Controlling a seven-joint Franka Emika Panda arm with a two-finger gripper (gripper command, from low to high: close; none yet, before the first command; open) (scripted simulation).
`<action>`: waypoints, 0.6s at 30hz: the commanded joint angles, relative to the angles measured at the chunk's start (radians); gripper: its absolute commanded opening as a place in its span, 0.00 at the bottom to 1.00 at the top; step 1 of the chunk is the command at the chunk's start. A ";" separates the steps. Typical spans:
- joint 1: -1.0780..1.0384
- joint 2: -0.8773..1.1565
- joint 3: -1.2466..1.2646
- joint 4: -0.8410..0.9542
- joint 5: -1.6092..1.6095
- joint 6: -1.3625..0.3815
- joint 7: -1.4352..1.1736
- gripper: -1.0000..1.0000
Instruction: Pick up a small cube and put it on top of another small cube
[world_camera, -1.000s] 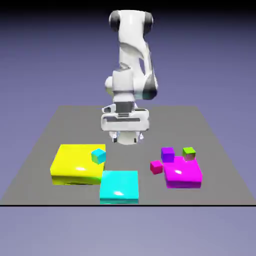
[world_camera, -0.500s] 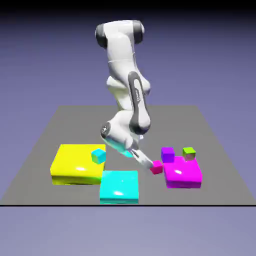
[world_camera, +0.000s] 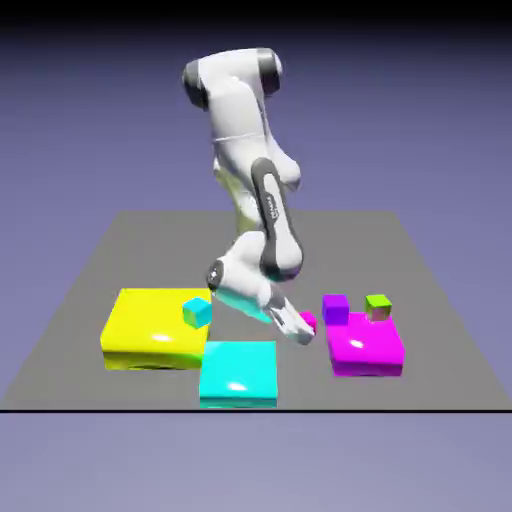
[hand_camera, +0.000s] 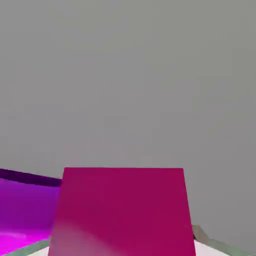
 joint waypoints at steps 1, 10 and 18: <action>0.019 -0.036 -0.006 0.012 -0.012 -0.037 0.024 0.00; 0.188 -0.331 -0.084 0.037 0.009 -0.343 0.218 0.00; 0.249 -0.215 -0.029 -0.011 0.102 -0.167 0.160 1.00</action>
